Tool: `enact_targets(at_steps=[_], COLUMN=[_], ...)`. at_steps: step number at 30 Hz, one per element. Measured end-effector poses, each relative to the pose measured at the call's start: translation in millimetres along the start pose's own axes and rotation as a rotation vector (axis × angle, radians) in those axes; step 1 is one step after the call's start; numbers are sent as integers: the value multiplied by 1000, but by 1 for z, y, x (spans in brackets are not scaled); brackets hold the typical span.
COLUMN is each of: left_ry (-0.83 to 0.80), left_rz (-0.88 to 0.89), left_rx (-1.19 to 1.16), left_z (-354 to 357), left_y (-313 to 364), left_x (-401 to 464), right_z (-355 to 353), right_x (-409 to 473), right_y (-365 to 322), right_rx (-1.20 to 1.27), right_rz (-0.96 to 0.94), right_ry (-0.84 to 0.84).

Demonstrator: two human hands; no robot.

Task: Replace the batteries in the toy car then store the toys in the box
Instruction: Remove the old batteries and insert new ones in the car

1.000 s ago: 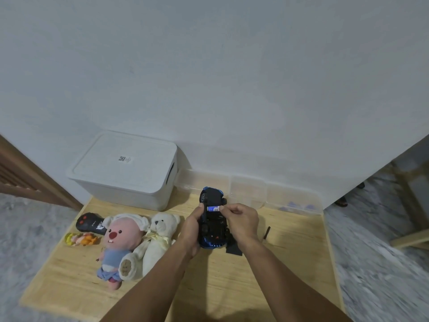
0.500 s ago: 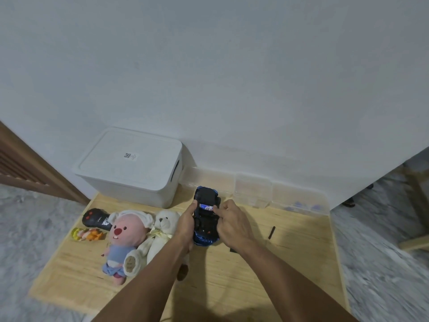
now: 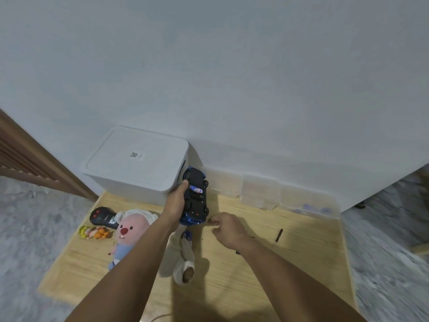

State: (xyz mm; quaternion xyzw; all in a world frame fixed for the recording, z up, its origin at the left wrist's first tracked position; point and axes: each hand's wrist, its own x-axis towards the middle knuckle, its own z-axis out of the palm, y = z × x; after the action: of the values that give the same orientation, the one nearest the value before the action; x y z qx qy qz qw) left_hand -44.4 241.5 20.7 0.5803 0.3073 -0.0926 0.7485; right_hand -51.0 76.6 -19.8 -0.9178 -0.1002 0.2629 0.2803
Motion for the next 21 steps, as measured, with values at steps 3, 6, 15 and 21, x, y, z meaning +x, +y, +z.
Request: enact_targets(at_steps=[3, 6, 15, 21], left_ry=[0, 14, 26, 18], left_rz=[-10, -21, -23, -23], left_rx=[2, 9, -19, -25], left_z=[-4, -4, -5, -5], left_y=[-2, -4, -3, -4], left_x=[2, 1, 2, 3], right_z=[13, 23, 47, 52], right_x=[0, -1, -5, -5], right_y=[-11, -15, -25, -23], right_rx=[-33, -56, -269, -415], right_rz=[-24, -47, -151, -234], right_ry=[-69, -97, -49, 17])
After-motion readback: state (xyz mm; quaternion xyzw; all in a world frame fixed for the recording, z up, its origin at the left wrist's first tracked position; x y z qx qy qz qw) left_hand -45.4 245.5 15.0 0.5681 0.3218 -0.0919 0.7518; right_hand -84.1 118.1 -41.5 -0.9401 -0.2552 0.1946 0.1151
